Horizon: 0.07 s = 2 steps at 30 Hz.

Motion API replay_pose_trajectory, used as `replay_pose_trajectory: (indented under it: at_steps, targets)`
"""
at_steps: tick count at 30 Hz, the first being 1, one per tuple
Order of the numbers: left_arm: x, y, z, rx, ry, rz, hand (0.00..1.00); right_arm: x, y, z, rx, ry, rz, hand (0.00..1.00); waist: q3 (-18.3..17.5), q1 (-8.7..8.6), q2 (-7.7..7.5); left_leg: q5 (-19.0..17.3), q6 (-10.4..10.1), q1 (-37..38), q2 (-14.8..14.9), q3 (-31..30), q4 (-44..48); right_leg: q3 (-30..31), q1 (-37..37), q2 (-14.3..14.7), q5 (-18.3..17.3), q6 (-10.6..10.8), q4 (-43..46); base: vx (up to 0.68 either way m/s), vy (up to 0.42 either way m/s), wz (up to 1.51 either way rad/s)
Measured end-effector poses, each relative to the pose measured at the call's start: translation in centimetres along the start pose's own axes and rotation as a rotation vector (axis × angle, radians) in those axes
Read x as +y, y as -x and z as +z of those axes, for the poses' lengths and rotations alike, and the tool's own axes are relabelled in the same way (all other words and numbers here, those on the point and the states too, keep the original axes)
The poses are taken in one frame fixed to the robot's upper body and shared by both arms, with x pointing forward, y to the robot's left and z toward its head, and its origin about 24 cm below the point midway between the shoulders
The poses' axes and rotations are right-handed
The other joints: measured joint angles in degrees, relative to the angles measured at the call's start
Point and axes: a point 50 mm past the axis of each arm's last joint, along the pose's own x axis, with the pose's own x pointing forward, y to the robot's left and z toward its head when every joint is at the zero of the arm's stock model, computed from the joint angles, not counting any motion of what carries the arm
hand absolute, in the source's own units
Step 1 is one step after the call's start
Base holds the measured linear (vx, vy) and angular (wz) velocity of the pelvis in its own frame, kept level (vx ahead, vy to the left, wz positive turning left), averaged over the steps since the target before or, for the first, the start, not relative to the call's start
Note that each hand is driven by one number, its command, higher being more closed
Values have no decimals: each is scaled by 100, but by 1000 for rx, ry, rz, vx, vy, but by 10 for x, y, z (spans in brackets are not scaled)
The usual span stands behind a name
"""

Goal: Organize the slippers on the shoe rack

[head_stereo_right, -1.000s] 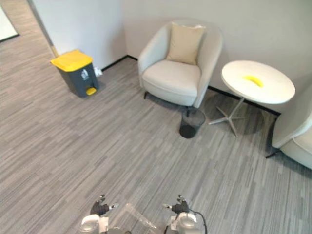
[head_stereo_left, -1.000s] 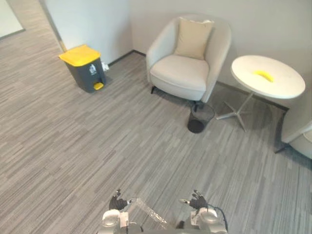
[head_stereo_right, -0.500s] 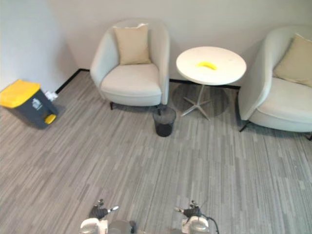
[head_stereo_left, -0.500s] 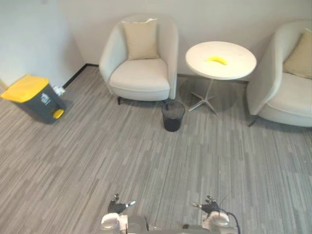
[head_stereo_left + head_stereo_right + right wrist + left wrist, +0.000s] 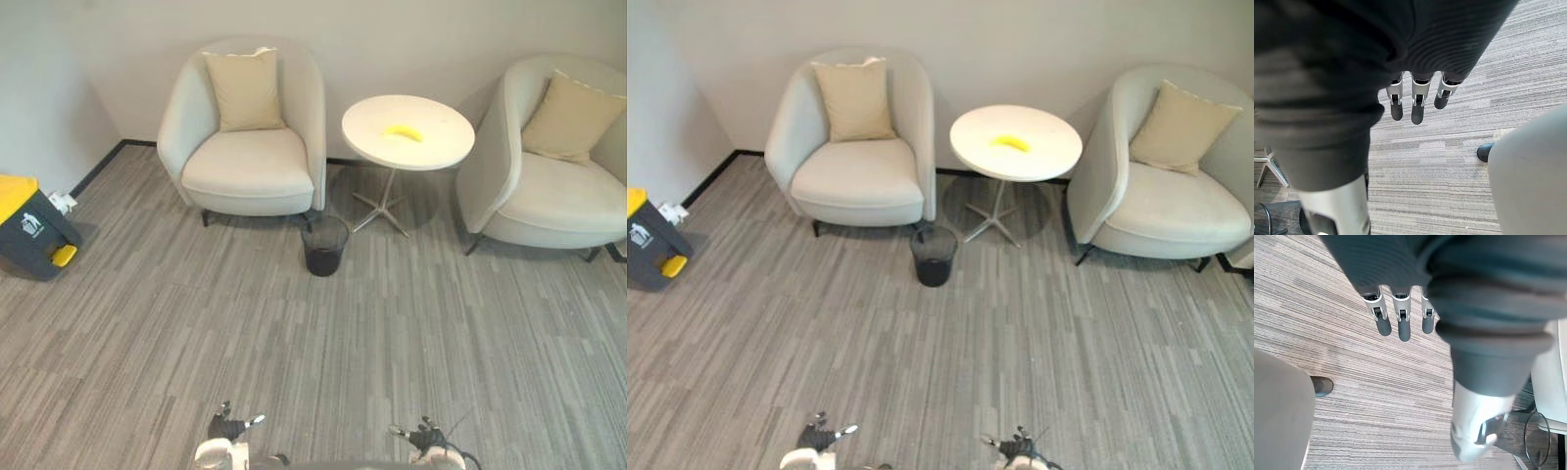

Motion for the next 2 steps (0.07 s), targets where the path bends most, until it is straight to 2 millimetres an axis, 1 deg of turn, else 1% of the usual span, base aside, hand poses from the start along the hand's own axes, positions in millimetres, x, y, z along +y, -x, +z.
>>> replay_pose_trajectory:
  at_steps: [2]
  targets:
    - [-1, 0, -1, 4, 0, -2, 0, -1, 0, 0, 2, -4, -4, 0, -3, -7, 9, 11, -18, 78, 36, 3, -25, -17, 56, 33, 1, -1, 2, -8, -52, 0]
